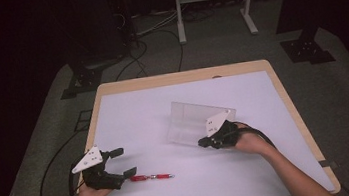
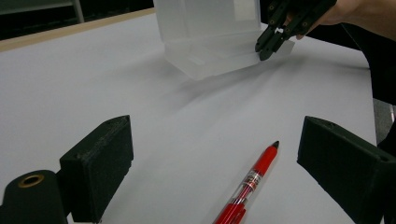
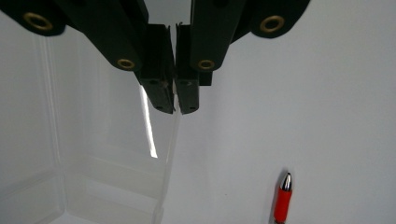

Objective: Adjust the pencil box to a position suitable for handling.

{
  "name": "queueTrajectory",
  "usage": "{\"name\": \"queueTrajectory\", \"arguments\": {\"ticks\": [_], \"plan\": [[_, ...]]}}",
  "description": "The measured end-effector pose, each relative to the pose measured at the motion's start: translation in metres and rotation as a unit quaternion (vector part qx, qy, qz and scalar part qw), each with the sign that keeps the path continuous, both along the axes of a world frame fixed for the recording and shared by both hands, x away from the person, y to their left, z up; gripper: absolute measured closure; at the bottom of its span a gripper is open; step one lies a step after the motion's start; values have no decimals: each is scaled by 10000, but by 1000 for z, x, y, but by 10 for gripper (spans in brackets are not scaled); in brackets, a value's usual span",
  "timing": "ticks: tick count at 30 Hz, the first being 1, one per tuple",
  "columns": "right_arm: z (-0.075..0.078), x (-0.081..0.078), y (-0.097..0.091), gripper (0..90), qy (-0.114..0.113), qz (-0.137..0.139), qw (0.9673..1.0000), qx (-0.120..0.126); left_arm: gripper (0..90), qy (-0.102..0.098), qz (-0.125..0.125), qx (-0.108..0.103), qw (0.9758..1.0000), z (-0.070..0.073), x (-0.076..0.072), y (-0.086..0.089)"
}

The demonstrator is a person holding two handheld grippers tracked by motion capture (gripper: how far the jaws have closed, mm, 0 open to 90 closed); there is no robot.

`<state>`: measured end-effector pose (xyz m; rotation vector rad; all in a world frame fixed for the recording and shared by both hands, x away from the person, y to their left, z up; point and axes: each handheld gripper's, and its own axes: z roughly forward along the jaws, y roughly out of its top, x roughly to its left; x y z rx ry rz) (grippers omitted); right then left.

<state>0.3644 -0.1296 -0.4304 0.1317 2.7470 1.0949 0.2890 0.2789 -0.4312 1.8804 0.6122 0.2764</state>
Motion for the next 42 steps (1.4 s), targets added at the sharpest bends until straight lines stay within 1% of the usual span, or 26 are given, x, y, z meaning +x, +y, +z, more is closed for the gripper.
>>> {"name": "queueTrajectory", "arguments": {"ticks": [1, 4, 5, 6, 7, 9, 12, 20, 25, 31, 33, 38, 39, 40, 41, 42], "plan": [[-1, -1, 4, 862, 23, 60, 10000, -14, 98, -1, -2, 0, 10000, 0, 0, 0], [-3, -3, 8, 862, 60, 105, 9999, -59, 98, 3, 1, -1, 10000, 0, 0, 0], [-6, -5, 13, 862, 98, 152, 9998, -75, 98, 1, -1, 1, 10000, 0, 0, 0], [-6, -5, 13, 862, 98, 152, 9998, -75, 98, 1, -1, 1, 10000, 0, 0, 0], [-8, -6, 18, 862, 99, 195, 9997, -91, 98, 3, -4, -3, 10000, 0, 0, 0], [-10, -6, 22, 863, 74, 291, 9995, -108, 98, -13, 5, 2, 10000, 0, 0, 0], [-12, -7, 25, 863, 101, 261, 9995, -143, 98, -18, 25, -9, 10000, 1, 0, 0], [-20, -8, 34, 862, 230, 323, 9991, -144, 99, -34, 35, -1, 10000, 1, 0, 1], [-25, -9, 36, 862, 311, 317, 9989, -152, 99, -30, 47, -6, 10000, 1, 0, 2], [-27, -9, 35, 861, 408, 263, 9987, -131, 99, -21, 35, 8, 10000, 1, 0, 1], [-28, -8, 35, 856, 445, 249, 9986, -147, 99, -41, 71, -10, 10000, 1, 0, 3], [-29, -7, 34, 853, 546, 211, 9982, -152, 99, -40, 65, -35, 10000, 1, -1, 3], [-30, -7, 33, 837, 592, 188, 9980, -145, 98, -42, 60, -26, 10000, 1, 0, 3], [-30, -7, 33, 837, 592, 188, 9980, -145, 99, -42, 60, -26, 10000, 1, 0, 3], [-30, -7, 33, 816, 611, 165, 9979, -132, 99, -42, 61, -25, 10000, 1, 0, 2], [-30, -7, 32, 773, 638, 147, 9978, -115, 98, -46, 58, -21, 10000, 1, 0, 2]]}}
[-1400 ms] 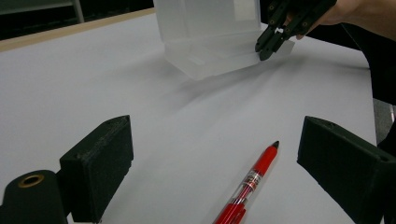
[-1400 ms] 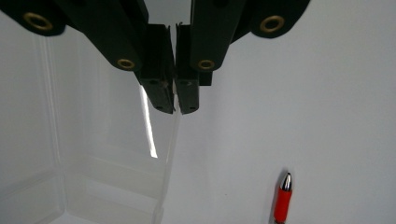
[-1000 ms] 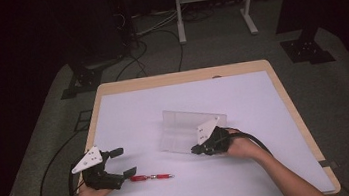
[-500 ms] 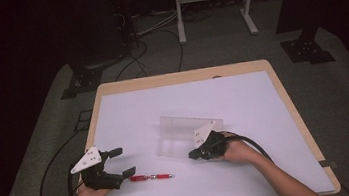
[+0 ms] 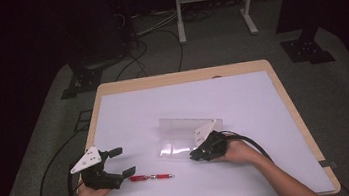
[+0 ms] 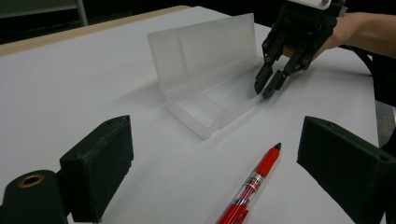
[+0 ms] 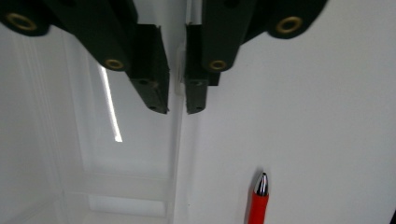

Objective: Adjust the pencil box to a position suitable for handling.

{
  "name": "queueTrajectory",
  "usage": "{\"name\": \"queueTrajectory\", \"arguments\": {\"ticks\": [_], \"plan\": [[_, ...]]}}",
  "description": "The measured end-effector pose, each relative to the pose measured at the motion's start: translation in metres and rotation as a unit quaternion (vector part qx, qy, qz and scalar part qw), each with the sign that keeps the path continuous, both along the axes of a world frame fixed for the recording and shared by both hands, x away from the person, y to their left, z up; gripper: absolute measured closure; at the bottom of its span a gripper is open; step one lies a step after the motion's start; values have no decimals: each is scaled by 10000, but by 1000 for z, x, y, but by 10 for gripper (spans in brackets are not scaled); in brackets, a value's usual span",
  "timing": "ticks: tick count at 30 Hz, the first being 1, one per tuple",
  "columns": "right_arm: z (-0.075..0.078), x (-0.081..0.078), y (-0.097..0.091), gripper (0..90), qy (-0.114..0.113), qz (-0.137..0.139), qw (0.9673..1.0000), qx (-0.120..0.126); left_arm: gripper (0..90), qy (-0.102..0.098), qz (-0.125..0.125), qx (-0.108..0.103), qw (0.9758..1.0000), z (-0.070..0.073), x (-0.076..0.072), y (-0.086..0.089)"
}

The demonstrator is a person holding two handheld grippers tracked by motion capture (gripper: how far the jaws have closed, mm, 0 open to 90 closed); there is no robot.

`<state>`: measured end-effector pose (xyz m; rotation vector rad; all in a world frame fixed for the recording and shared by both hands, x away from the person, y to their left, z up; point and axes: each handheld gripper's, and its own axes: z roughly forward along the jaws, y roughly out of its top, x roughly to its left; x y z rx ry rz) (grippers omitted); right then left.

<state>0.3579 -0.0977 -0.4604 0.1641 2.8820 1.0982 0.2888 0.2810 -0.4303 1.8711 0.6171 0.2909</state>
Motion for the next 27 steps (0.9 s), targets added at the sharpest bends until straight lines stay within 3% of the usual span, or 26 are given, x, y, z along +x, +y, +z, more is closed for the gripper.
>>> {"name": "queueTrajectory", "arguments": {"ticks": [6, 11, 19, 20, 27], "plan": [[11, 0, -13, 620, 92, -202, 9993, 290, 98, 22, -43, 59, 10000, -1, 0, -3], [22, -2, -33, 466, -14, -478, 9976, 501, 99, 17, -62, 96, 9999, -1, 1, -4], [29, -7, -67, 390, 102, -922, 9933, 691, 99, 1, -106, 193, 9998, -2, 1, -7], [29, -10, -77, 369, 149, -1057, 9913, 767, 102, 14, -133, 222, 9997, -2, 2, -8], [28, -16, -105, 346, 101, -1348, 9868, 890, 113, 50, -214, 427, 9988, -2, 3, -14]]}}
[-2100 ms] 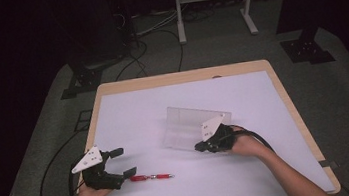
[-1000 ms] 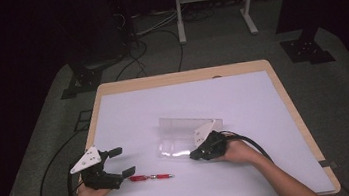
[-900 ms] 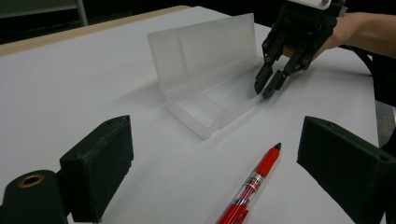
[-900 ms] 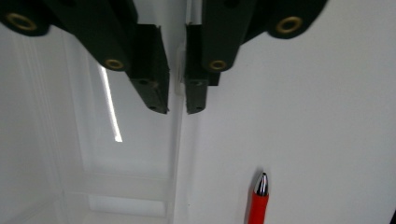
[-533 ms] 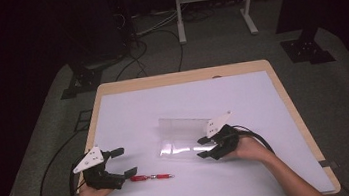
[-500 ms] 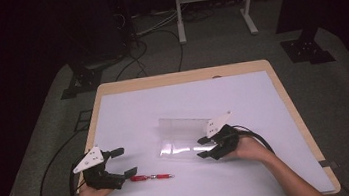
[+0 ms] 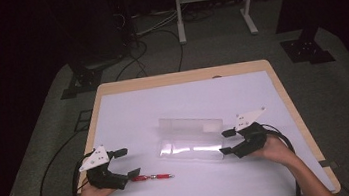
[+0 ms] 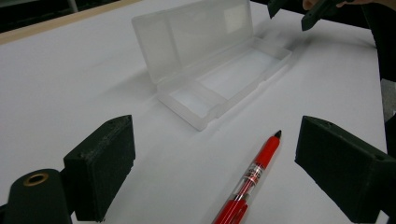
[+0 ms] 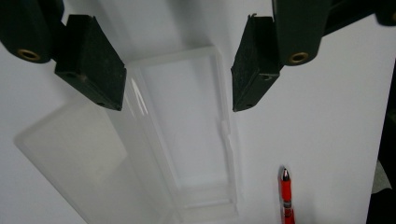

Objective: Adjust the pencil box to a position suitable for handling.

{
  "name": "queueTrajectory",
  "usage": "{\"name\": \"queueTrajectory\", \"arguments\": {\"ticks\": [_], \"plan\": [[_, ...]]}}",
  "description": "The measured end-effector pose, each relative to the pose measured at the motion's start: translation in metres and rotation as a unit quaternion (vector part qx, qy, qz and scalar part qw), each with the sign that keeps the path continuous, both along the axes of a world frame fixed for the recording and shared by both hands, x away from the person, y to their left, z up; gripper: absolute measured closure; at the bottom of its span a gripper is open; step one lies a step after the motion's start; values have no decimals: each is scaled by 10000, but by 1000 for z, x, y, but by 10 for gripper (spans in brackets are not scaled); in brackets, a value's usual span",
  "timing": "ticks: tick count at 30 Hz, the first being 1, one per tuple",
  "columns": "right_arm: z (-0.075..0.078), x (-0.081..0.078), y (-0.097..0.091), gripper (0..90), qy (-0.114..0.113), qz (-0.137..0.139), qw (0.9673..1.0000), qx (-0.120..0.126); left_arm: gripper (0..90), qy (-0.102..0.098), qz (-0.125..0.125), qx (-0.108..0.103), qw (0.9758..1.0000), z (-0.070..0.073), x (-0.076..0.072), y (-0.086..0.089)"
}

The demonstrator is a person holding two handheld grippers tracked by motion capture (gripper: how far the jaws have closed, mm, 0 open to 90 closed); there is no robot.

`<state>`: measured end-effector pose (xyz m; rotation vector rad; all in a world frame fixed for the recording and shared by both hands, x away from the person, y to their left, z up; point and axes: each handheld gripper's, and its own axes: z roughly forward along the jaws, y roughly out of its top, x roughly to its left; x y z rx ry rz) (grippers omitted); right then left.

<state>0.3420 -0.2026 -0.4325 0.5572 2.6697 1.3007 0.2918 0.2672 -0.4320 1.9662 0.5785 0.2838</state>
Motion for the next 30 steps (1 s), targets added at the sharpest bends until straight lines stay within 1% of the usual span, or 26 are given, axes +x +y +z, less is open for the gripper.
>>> {"name": "queueTrajectory", "arguments": {"ticks": [2, 5, 6, 7, 9, 12, 13, 15, 16, 17, 18, 19, 21, 22, 23, 24, 25, 27, 28, 30], "plan": [[0, -1, -3, 345, 0, -34, 10000, 5, 113, 5, -9, 14, 10000, 0, 0, -1], [-1, -5, -13, 334, 26, -135, 9999, -18, 115, -4, -74, 36, 10000, 1, 1, -3], [-2, -8, -20, 334, 7, -206, 9998, 22, 118, -15, -116, 49, 9999, 2, 1, -4], [-2, -8, -20, 334, 7, -206, 9998, 22, 118, -15, -116, 49, 9999, 2, 1, -4], [-2, -11, -27, 333, -21, -293, 9996, 21, 118, -59, -176, 21, 9998, 2, 1, -6], [-3, -15, -37, 333, -32, -406, 9991, 73, 129, -90, -232, 94, 9996, 3, 2, -9], [-4, -16, -40, 333, -11, -441, 9990, 60, 133, -73, -287, 113, 9995, 3, 3, -11], [-5, -20, -45, 333, -82, -503, 9986, 108, 138, -73, -303, 147, 9994, 3, 3, -12], [-6, -21, -48, 333, -81, -535, 9985, 107, 140, -45, -368, 168, 9992, 2, 4, -14], [-6, -23, -50, 333, -74, -562, 9983, 106, 144, -45, -368, 168, 9992, 2, 4, -14], [-8, -25, -53, 331, -65, -602, 9981, 116, 145, -21, -446, 241, 9987, 2, 5, -18], [-8, -25, -53, 331, -65, -602, 9981, 116, 145, -21, -446, 241, 9987, 2, 5, -18], [-10, -27, -57, 324, 10, -672, 9977, 56, 145, -9, -540, 327, 9980, 2, 6, -23], [-11, -31, -63, 332, -43, -707, 9974, 148, 150, 9, -611, 392, 9974, 1, 6, -25], [-11, -32, -65, 332, -57, -715, 9973, 156, 150, 22, -639, 441, 9970, 1, 6, -27], [-12, -34, -67, 332, -50, -743, 9971, 154, 151, 66, -724, 512, 9960, -1, 6, -30], [-12, -34, -67, 332, -50, -743, 9971, 154, 151, 66, -724, 512, 9960, -1, 6, -30], [-14, -35, -71, 331, 2, -790, 9968, 118, 157, 113, -829, 669, 9942, -4, 7, -33], [-15, -38, -73, 331, -8, -820, 9965, 127, 165, 147, -875, 712, 9935, -5, 7, -35], [-16, -38, -74, 331, -26, -806, 9967, 109, 165, 150, -916, 838, 9922, -7, 7, -37]]}}
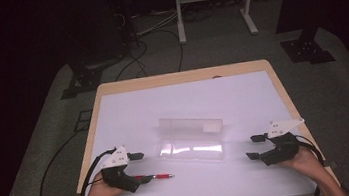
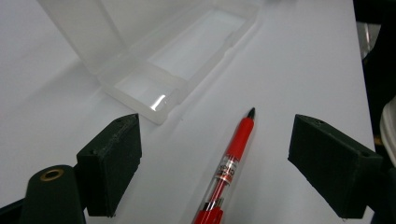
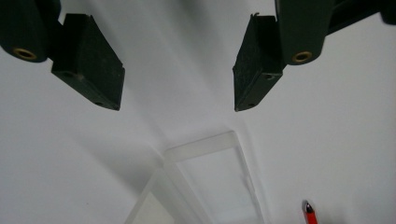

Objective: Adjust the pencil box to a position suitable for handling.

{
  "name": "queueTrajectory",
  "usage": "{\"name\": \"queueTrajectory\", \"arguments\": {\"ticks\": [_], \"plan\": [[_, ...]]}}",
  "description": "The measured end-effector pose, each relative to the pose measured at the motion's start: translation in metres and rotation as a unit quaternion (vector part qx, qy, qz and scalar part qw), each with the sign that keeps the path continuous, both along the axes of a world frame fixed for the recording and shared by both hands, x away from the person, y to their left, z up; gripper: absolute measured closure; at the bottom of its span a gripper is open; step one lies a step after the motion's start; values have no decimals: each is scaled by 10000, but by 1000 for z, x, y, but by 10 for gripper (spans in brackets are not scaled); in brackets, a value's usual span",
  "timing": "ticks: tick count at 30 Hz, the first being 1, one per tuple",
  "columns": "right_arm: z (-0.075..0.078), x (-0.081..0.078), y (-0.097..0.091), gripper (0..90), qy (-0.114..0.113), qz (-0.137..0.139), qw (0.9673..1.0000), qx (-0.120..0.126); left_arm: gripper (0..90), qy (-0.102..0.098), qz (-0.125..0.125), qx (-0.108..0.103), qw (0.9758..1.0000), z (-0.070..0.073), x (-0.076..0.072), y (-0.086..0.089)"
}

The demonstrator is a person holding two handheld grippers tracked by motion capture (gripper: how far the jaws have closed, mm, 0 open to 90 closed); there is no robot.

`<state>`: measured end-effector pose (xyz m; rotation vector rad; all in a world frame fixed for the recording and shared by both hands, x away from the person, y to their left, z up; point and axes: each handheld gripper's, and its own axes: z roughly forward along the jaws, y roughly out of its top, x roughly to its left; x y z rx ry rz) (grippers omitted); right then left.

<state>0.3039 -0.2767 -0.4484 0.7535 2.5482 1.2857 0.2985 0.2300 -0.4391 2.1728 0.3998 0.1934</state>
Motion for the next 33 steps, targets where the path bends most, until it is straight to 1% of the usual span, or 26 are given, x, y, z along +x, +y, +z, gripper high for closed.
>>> {"name": "queueTrajectory", "arguments": {"ticks": [1, 2, 3, 4, 5, 6, 7, 8, 9, 11, 13, 14, 16, 17, 18, 20, 21, 23, 25, 27, 28, 29, 30, 31, 32, 33], "plan": [[-1, -1, -1, 330, 24, -20, 10000, -3, 166, 31, -53, 50, 10000, -1, 0, -2], [-3, -3, -3, 330, 27, -24, 10000, -12, 201, -6, -119, 127, 9998, -3, 0, -3], [-3, -4, -4, 330, 51, -46, 10000, -15, 215, -6, -119, 127, 9998, -3, 0, -3], [-4, -5, -5, 330, 51, -55, 10000, -18, 226, 12, -209, 215, 9995, -4, 1, -5], [-4, -5, -5, 330, 51, -55, 10000, -18, 231, 12, -209, 215, 9995, -4, 1, -5], [-6, -8, -9, 326, 66, -118, 9999, 8, 251, 18, -287, 322, 9991, -6, 2, -7], [-6, -8, -9, 326, 66, -118, 9999, 8, 269, 18, -287, 322, 9991, -6, 2, -7], [-6, -8, -11, 327, 52, -136, 9999, 26, 269, 39, -345, 399, 9986, -8, 2, -8], [-6, -10, -15, 327, 37, -174, 9998, 48, 325, 44, -401, 452, 9982, -9, 2, -9], [-7, -11, -16, 327, 40, -188, 9998, 56, 345, 30, -490, 535, 9974, -11, 2, -10], [-8, -13, -21, 327, 46, -226, 9997, 92, 424, 71, -582, 562, 9967, -11, 3, -11], [-8, -13, -21, 327, 46, -226, 9997, 92, 424, 56, -593, 599, 9964, -12, 2, -12], [-10, -14, -23, 327, 53, -258, 9996, 101, 473, 96, -665, 669, 9955, -13, 4, -13], [-10, -14, -23, 327, 53, -258, 9996, 101, 490, 96, -665, 669, 9955, -13, 4, -13], [-10, -14, -23, 327, 55, -263, 9996, 111, 490, 83, -686, 702, 9951, -14, 4, -14], [-11, -14, -25, 327, 56, -269, 9996, 119, 528, 115, -768, 774, 9940, -15, 5, -16], [-10, -14, -25, 327, 53, -270, 9995, 121, 537, 154, -825, 875, 9926, -15, 6, -17], [-9, -15, -26, 327, 33, -281, 9995, 153, 583, 191, -883, 935, 9915, -16, 8, -19], [-9, -14, -26, 327, 22, -283, 9995, 161, 596, 229, -936, 979, 9905, -16, 10, -20], [-10, -14, -27, 327, 29, -287, 9994, 174, 626, 273, -940, 987, 9903, -16, 11, -21], [-10, -14, -27, 327, 24, -289, 9994, 166, 638, 289, -988, 1043, 9892, -17, 13, -22], [-10, -14, -27, 327, 24, -289, 9994, 166, 645, 289, -988, 1043, 9892, -17, 13, -22], [-10, -15, -28, 326, 21, -304, 9994, 184, 646, 346, -1008, 1068, 9885, -18, 14, -23], [-10, -15, -28, 326, 21, -304, 9994, 184, 655, 346, -1008, 1068, 9885, -18, 14, -23], [-9, -15, -28, 326, 9, -314, 9993, 194, 655, 382, -1027, 1093, 9879, -18, 15, -23], [-9, -15, -28, 326, -45, -318, 9993, 211, 667, 428, -1050, 1089, 9876, -19, 15, -22]]}}
